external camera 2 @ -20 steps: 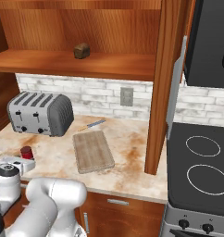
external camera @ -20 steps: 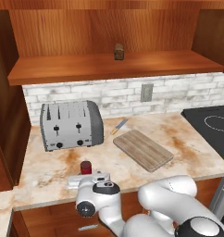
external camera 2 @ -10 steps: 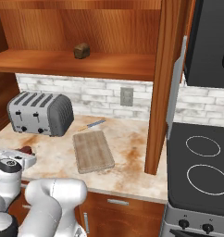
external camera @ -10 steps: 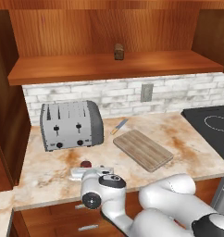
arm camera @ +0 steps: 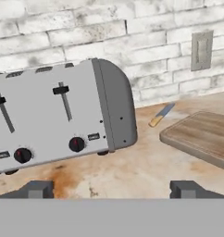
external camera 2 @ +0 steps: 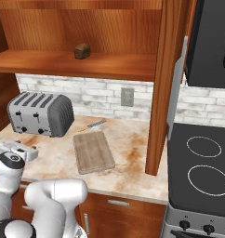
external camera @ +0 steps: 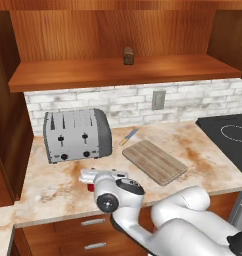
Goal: Pick the bread, place it on the cutting board, pick the jam, place it on the counter, and close the cabinet.
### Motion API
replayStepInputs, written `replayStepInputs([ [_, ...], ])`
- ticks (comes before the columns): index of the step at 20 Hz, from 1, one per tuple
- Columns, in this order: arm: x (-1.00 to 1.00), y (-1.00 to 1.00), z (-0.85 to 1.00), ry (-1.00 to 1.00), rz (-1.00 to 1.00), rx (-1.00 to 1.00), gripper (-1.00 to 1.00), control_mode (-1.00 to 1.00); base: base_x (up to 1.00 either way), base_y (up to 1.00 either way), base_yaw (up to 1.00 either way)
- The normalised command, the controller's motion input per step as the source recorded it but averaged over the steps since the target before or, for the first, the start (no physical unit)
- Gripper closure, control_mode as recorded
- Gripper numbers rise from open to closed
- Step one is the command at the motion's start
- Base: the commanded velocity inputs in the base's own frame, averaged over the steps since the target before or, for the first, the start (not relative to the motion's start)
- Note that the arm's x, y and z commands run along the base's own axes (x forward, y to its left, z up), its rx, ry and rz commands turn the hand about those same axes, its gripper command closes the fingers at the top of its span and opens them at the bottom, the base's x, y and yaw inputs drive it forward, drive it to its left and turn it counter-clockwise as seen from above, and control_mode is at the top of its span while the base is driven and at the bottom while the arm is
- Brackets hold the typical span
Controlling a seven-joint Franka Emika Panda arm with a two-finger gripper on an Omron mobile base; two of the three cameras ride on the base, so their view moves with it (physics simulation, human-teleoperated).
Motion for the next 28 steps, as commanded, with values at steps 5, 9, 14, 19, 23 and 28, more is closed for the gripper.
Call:
replayStepInputs([
  [5,0.00,-0.36,0.47,0.00,0.01,0.10,-1.00,-1.00,0.00,0.00,0.00],
  [9,0.00,-0.36,0.45,0.00,0.01,0.08,-1.00,-1.00,0.00,0.00,0.00],
  [14,-0.18,-0.37,0.42,0.00,0.03,0.01,-1.00,-1.00,0.00,0.00,0.00],
  [19,-0.34,-0.38,0.36,-0.01,0.04,0.00,-1.00,-1.00,0.00,0.00,0.00],
  [23,-0.29,-0.38,0.30,-0.03,0.06,0.00,-1.00,-1.00,0.00,0.00,0.00],
  [28,-0.16,-0.30,0.26,-0.02,0.03,-0.01,-1.00,-1.00,0.00,0.00,0.00],
])
